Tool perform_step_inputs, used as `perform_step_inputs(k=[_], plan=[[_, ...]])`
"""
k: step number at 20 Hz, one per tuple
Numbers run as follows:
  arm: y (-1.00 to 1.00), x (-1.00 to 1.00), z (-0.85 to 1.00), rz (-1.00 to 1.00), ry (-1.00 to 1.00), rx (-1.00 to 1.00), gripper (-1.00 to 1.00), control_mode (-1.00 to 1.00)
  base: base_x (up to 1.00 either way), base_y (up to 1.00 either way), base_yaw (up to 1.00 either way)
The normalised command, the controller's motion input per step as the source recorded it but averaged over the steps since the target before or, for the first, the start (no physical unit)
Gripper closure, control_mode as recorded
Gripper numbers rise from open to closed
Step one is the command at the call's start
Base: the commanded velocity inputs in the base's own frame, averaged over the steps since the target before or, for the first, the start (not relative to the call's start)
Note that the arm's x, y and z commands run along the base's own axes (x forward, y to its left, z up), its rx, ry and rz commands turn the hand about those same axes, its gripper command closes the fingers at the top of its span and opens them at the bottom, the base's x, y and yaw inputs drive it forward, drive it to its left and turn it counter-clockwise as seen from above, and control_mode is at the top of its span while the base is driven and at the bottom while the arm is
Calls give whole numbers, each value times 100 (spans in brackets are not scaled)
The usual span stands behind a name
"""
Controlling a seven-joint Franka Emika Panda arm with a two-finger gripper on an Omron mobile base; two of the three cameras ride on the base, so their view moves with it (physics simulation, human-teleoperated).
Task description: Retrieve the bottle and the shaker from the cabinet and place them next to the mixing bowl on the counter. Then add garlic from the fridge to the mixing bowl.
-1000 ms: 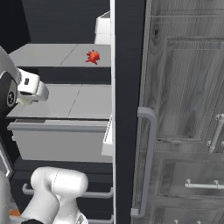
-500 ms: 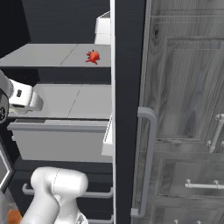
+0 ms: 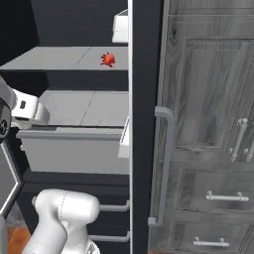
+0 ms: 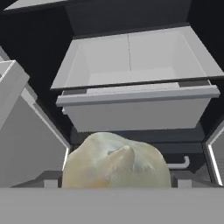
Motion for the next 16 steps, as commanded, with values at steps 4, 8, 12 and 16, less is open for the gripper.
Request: perform_step_inputs(k=[4, 8, 12, 16], plan=[[0, 0, 0, 0, 0, 0, 100, 100, -100, 1, -1], [0, 0, 0, 0, 0, 0, 100, 100, -100, 0, -8], [0, 0, 0, 0, 0, 0, 100, 100, -90, -5, -36], [0, 0, 0, 0, 0, 0, 100, 100, -26, -4, -81]])
